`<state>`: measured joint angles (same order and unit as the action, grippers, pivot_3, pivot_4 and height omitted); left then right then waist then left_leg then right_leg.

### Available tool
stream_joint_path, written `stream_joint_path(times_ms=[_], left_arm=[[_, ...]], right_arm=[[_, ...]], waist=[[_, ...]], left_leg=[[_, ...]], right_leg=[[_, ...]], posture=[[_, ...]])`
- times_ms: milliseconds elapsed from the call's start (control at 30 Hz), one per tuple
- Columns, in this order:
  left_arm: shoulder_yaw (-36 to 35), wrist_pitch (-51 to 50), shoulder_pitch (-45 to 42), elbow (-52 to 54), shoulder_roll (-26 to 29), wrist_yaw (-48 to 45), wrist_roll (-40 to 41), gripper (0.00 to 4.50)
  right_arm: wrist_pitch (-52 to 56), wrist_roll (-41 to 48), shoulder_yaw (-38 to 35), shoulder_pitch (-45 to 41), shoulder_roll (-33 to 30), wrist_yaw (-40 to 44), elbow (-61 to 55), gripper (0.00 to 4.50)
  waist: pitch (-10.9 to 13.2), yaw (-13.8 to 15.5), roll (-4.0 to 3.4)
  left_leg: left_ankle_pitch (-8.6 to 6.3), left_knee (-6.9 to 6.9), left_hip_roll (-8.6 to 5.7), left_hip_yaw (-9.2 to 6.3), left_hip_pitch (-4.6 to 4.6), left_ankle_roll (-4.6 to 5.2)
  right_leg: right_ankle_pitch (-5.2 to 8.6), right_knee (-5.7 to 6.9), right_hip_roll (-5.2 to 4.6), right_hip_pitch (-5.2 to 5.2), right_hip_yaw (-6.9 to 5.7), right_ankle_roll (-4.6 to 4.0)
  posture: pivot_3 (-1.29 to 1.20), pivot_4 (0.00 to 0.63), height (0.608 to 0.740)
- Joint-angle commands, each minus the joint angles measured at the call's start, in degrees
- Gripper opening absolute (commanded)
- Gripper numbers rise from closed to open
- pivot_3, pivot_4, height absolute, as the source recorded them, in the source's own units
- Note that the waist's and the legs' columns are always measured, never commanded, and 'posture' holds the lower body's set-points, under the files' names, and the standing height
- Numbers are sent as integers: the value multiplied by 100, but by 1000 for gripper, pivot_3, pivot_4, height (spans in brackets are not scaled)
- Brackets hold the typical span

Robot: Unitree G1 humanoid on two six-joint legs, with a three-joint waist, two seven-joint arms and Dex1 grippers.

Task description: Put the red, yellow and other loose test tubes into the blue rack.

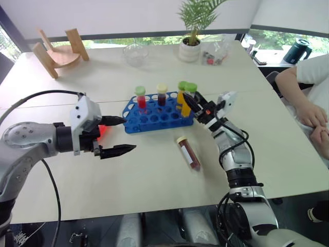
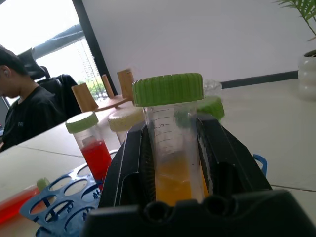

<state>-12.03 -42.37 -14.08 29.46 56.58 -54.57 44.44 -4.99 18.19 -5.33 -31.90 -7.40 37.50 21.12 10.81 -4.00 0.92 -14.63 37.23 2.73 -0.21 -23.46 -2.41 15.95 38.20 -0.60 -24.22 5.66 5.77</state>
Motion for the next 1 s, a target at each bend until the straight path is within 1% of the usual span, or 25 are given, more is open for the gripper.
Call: stream_joint_path(times_ms=[33,100,167,200,267,333,400,467,567,633,667,733,800,933,1000], left_arm=[[-77,8,-50,109,2,22,42,4500],[-70,13,-56,103,-3,24,37,4500],[-66,17,-53,107,-9,27,33,4500],[-65,19,-51,112,-14,31,32,4500],[-50,20,-50,122,-45,52,31,4500],[-12,40,-16,143,-83,64,3,4500],[20,61,8,150,-102,61,-24,4500],[60,81,5,130,-112,25,-36,4500],[171,184,-25,42,-129,-67,-118,4500],[267,254,-83,-35,-172,-103,-172,4500],[318,281,-115,-64,-201,-118,-207,4500],[379,325,-147,-92,-249,-156,-245,4500],[419,350,-159,-97,-280,-171,-278,4500],[386,359,-118,-61,-299,-200,-281,4500],[346,353,-56,-6,-306,-162,-266,4500]], right_arm=[[-128,-98,119,27,0,19,-25,806],[-11,-70,190,127,-49,99,-161,1865],[161,-79,272,278,-166,159,-445,2764],[301,-78,305,361,-251,159,-663,3343],[820,-180,428,538,-607,153,-1300,4426],[1834,-190,552,676,-1327,299,-2299,4476],[2810,-120,610,670,-2035,421,-3032,4476],[4002,268,558,506,-2668,551,-3590,4476],[6620,1143,557,-261,-3559,731,-4063,4476],[8071,1617,856,-886,-3973,961,-4105,4476],[8562,1724,1090,-1151,-4121,1020,-4103,4476],[9276,1732,1512,-1565,-4150,868,-4013,4476],[9664,1805,1811,-1845,-4026,705,-3776,4476],[9749,2041,2282,-2149,-3781,328,-3366,4476],[9749,2216,2478,-2246,-3514,-7,-3168,4476]], waist=[[0,-1,0],[0,-2,0],[0,-1,0],[1,4,-1],[2,15,-3],[3,26,-5],[2,34,-3],[1,35,-1],[3,-1,-4],[3,-1,-4],[3,3,-4],[-2,10,4],[-4,9,7],[-3,13,7],[-3,9,7]], left_leg=[[0,0,0,0,0,0],[0,0,0,-1,1,0],[0,-1,0,-2,2,0],[0,-3,0,-2,2,0],[0,-5,0,-1,1,0],[0,-2,-2,1,-1,-1],[0,2,-4,4,-1,0],[0,3,-3,1,0,0],[0,-2,0,1,7,1],[0,-2,1,2,7,1],[0,-4,1,0,7,2],[0,-4,1,-3,7,2],[-1,-5,1,-4,4,4],[-2,-3,-1,3,-7,5],[-2,-3,-1,3,-9,5]], right_leg=[[0,0,0,0,0,0],[0,1,0,0,0,0],[0,1,1,0,0,0],[0,0,1,0,0,-1],[1,0,0,-1,0,-1],[1,-1,-3,-2,2,0],[1,-1,-4,-1,5,0],[1,-1,-1,0,4,0],[2,1,4,0,6,-2],[2,1,5,-3,7,-3],[2,0,6,-3,7,-4],[4,0,5,-3,4,-7],[6,-3,5,-3,2,-9],[5,-7,0,-11,4,-7],[5,-7,1,-13,4,-7]], posture=[[0,150,740],[0,150,740],[0,150,740],[0,150,740],[0,150,740],[0,150,740],[0,150,740],[0,150,740],[0,150,740],[0,150,740],[0,150,740],[0,150,740],[0,150,740],[0,150,740],[0,150,740]])
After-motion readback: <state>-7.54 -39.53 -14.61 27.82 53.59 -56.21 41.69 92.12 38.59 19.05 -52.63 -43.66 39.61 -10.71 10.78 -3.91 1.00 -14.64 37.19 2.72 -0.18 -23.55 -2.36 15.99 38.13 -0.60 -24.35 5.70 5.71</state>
